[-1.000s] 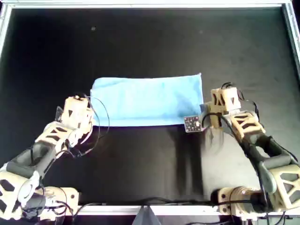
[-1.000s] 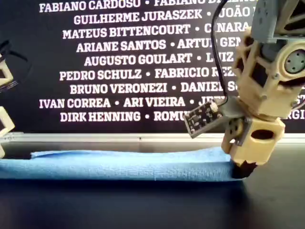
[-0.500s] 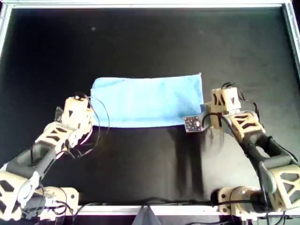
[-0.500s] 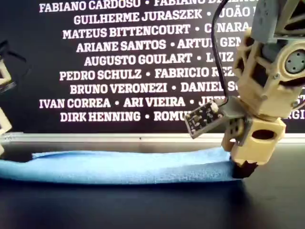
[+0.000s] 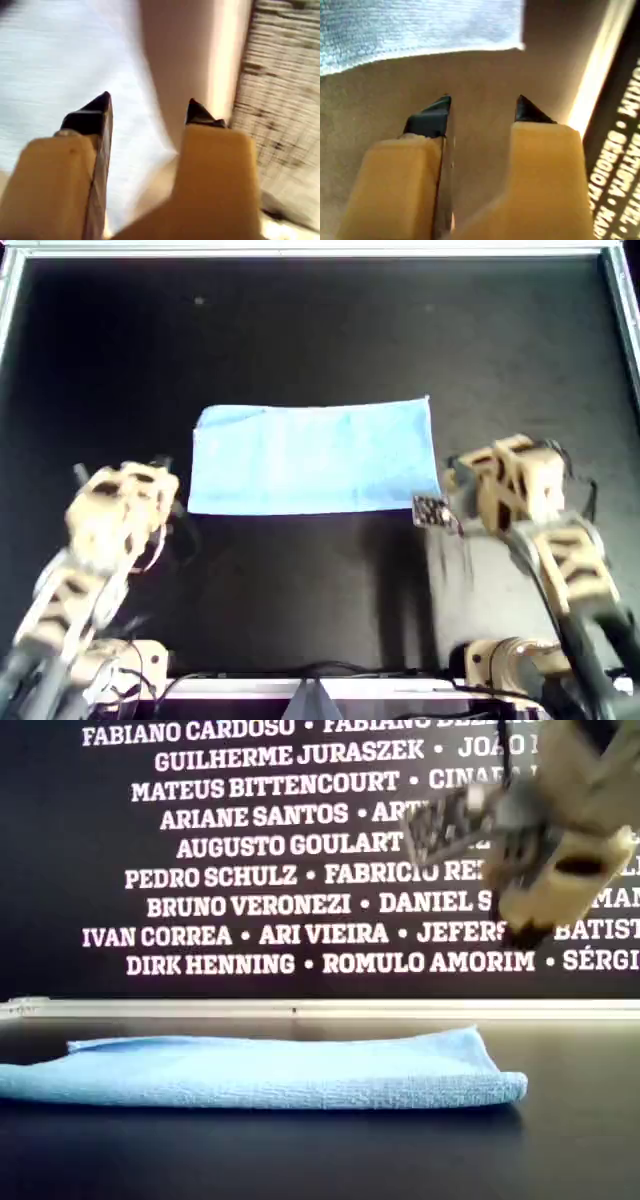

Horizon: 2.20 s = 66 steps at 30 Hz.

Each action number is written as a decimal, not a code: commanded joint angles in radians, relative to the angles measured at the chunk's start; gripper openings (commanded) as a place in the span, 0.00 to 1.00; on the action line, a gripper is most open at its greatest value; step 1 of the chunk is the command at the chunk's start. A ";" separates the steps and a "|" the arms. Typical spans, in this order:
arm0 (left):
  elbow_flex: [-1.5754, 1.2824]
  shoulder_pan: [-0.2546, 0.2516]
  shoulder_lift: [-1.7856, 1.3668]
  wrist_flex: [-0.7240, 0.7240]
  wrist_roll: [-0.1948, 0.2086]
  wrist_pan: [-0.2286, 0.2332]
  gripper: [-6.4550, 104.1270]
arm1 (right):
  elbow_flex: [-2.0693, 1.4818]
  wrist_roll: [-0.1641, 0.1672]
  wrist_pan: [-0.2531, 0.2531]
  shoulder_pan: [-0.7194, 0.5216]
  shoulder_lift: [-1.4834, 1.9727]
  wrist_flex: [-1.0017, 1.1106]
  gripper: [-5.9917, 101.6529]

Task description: Fold a cloth

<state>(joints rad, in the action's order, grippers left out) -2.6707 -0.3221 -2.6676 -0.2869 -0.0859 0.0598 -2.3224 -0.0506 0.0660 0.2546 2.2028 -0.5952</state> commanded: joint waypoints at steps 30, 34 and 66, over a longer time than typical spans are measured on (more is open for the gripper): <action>-0.353 0.129 -0.453 -0.012 0.012 0.190 0.54 | -0.712 0.092 -0.011 -0.278 0.917 0.048 0.53; -0.351 0.129 -0.453 -0.137 0.014 0.190 0.54 | -0.710 0.091 -0.009 -0.278 0.916 0.048 0.53; -0.351 0.115 -0.439 -0.302 0.012 0.192 0.55 | -0.443 0.135 0.186 -0.250 0.399 0.060 0.71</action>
<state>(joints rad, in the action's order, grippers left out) -3.0311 -0.2209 -3.1078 -0.5890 -0.0736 0.2546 -2.8593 0.0874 0.1687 -0.0061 2.6384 -0.5844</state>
